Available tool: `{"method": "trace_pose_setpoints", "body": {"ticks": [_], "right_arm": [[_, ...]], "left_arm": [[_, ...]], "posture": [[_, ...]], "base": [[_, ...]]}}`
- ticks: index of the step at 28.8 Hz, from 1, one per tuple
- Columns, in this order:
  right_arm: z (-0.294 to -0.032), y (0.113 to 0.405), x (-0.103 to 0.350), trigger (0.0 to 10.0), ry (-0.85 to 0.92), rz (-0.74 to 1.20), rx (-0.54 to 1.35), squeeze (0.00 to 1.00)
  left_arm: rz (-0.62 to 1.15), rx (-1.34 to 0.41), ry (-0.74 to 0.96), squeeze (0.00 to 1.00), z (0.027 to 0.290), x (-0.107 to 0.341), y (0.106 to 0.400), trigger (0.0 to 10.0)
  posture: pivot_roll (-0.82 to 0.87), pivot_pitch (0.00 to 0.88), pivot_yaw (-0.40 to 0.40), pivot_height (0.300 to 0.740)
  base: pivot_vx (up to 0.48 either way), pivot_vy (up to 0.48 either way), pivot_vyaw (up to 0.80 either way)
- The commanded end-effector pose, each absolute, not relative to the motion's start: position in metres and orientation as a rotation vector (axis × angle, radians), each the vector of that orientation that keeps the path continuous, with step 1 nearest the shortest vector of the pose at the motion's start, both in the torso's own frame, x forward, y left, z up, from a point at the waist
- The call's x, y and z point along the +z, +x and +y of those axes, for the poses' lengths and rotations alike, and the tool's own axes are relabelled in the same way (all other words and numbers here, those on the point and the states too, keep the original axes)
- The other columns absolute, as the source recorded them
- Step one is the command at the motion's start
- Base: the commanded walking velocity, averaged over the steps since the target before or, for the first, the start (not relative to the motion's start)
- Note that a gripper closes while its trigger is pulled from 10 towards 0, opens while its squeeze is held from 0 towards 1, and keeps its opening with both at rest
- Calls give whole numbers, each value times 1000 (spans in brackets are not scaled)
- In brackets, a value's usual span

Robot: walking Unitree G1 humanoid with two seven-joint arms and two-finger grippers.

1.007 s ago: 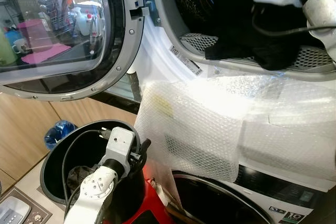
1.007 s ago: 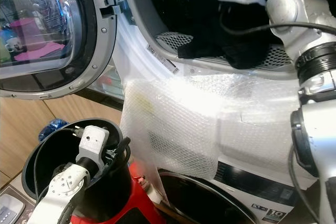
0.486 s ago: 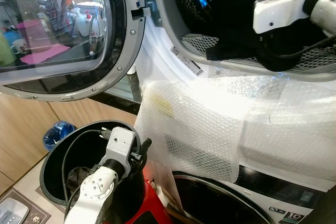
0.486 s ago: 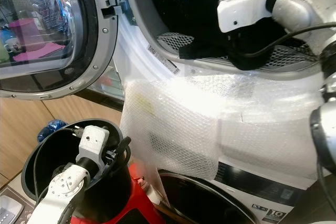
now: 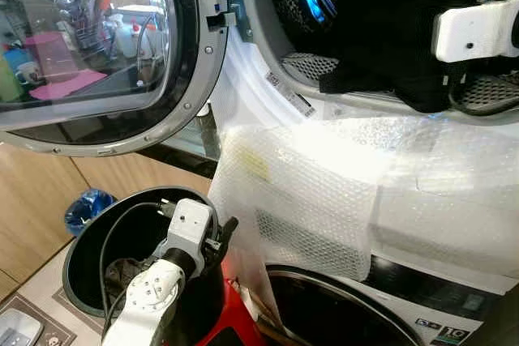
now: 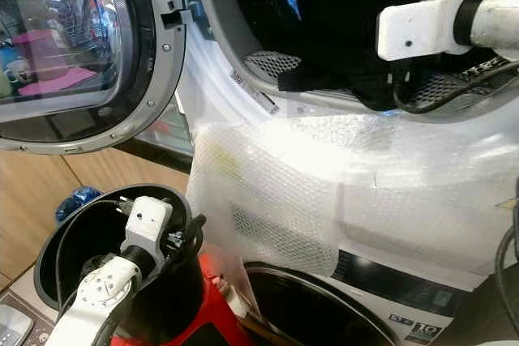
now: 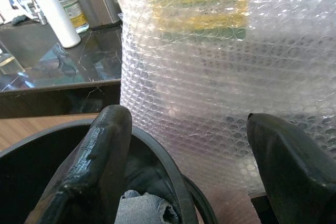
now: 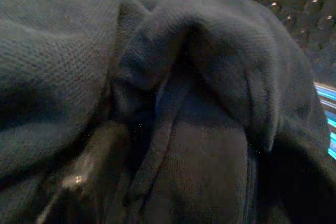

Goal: Clothes washing

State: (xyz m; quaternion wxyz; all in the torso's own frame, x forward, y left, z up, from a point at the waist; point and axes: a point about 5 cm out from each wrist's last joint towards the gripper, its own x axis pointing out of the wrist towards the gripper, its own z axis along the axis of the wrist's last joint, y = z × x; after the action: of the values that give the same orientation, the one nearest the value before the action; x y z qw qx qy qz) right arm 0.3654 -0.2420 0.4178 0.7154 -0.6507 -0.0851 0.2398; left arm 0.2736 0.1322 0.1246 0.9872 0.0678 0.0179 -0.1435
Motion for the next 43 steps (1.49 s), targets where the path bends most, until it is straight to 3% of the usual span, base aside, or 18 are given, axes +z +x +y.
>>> {"method": "trace_pose_setpoints", "body": {"ticks": [1,8,12,23,25,32,36,43], "right_arm": [[-250,362,412,10000,-1353,-177,592,0],[-253,357,417,10000,-1218,-282,597,0],[-258,355,424,10000,-1034,-421,525,0],[-273,349,423,10000,-918,-422,543,0],[-290,340,417,10000,-889,-384,555,0],[-303,323,411,10000,-625,-456,734,0],[-308,302,404,10000,-293,-578,882,0],[-270,286,354,10000,-129,-453,1133,0]], "left_arm": [[35,-288,136,0,134,124,271,10000],[35,-292,133,0,133,124,271,10000],[35,-295,129,0,132,124,270,10000],[39,-292,132,0,134,123,270,10000],[40,-294,131,0,133,123,269,10000],[44,-289,126,0,133,122,269,10000],[46,-292,120,0,134,120,268,10000],[46,-297,117,0,133,120,269,10000]], "posture": [[-41,0,106,740],[-45,0,106,740],[-41,0,108,740],[-37,0,109,740],[-44,0,107,740],[-45,0,101,740],[-54,0,103,740],[-61,0,99,740]], "base": [[0,0,0],[0,0,0],[0,0,0],[0,0,0],[0,0,0],[0,0,0],[0,0,0],[0,0,0]]}}
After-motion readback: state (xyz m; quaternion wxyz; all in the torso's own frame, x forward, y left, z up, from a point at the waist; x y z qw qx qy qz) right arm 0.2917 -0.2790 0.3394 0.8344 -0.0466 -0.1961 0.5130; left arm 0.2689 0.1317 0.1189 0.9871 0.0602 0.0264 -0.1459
